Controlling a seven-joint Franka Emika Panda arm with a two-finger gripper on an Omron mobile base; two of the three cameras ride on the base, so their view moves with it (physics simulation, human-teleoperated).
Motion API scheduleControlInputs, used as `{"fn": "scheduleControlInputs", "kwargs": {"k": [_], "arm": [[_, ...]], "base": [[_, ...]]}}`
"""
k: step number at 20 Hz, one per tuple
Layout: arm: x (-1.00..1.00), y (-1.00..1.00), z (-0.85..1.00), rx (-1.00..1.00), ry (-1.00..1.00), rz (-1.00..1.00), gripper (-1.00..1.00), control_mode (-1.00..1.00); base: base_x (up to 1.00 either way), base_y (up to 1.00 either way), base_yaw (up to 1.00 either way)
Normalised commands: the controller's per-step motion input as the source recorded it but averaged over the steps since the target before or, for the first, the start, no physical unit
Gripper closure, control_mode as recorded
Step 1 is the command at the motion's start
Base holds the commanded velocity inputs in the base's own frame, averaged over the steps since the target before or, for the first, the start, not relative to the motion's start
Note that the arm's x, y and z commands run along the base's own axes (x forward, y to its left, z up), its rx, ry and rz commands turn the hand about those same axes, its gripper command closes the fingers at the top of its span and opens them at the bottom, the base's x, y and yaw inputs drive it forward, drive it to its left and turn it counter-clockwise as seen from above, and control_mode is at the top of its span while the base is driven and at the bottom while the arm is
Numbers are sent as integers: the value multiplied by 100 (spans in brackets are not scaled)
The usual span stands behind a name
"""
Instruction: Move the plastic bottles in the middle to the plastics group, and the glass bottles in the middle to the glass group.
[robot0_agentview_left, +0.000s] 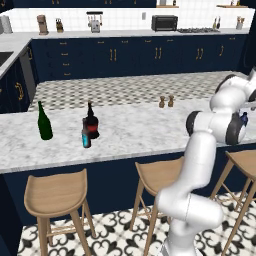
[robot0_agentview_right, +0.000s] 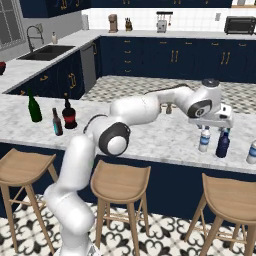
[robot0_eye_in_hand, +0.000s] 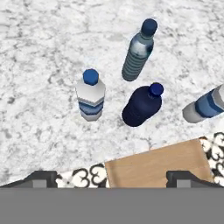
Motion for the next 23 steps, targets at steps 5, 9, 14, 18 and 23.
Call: {"fn": "scheduleControlInputs", "kwargs": {"k": [5, 9, 14, 18, 23], "arm": [[-46, 100, 0, -9, 25, 0, -100, -100], [-45, 100, 5, -3, 26, 0, -100, -100], [-53, 100, 2, 0, 15, 1, -100, -100], [-47, 95, 5, 1, 11, 0, -100, -100], [-56, 81, 6, 9, 6, 0, -100, -100]], "base": [[0, 0, 0], [0, 0, 0], [0, 0, 0], [0, 0, 0], [0, 0, 0]]}}
